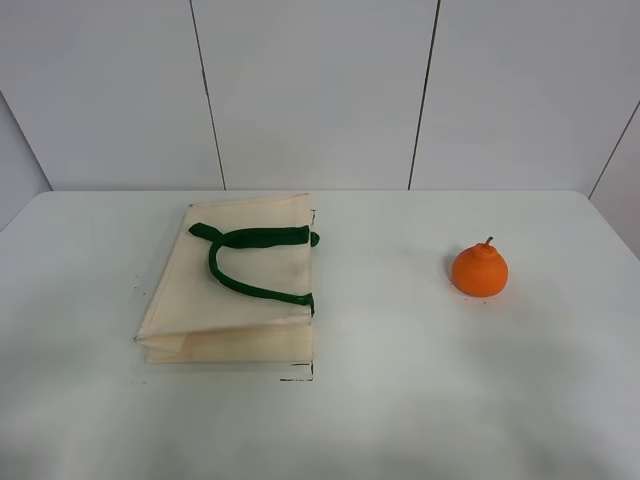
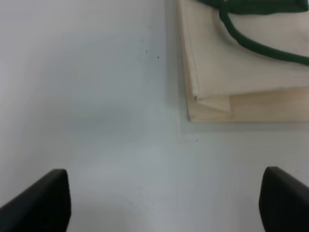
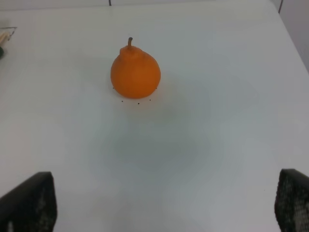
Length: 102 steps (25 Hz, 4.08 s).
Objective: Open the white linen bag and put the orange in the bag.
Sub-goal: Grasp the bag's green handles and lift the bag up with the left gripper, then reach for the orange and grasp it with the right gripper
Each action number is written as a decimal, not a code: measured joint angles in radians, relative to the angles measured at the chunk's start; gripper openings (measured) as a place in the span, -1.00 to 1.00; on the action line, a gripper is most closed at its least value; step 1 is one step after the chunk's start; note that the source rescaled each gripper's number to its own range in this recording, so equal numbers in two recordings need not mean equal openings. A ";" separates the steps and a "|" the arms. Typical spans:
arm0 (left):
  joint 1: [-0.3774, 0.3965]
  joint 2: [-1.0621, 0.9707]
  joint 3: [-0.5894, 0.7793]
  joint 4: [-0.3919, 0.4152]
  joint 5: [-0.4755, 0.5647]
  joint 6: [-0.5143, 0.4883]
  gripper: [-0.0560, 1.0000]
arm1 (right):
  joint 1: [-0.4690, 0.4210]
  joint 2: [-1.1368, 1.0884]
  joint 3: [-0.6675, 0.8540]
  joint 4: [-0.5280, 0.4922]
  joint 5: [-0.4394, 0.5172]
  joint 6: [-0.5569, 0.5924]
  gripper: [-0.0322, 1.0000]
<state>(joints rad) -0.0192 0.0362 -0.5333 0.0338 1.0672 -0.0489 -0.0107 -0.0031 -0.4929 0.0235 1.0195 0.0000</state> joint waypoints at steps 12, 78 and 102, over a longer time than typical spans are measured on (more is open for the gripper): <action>0.000 0.829 -0.416 -0.025 -0.006 -0.001 1.00 | 0.000 0.000 0.000 0.000 0.000 0.000 1.00; -0.264 2.108 -1.573 -0.022 0.120 -0.242 -0.89 | 0.000 0.000 0.000 0.000 0.000 0.000 1.00; -0.264 1.920 -1.678 -0.080 0.124 -0.193 -0.89 | 0.000 1.373 -0.680 0.103 -0.112 -0.096 1.00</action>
<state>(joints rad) -0.2835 1.9560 -2.2117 -0.0462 1.1910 -0.2423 -0.0107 1.3697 -1.1731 0.1266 0.9077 -0.0961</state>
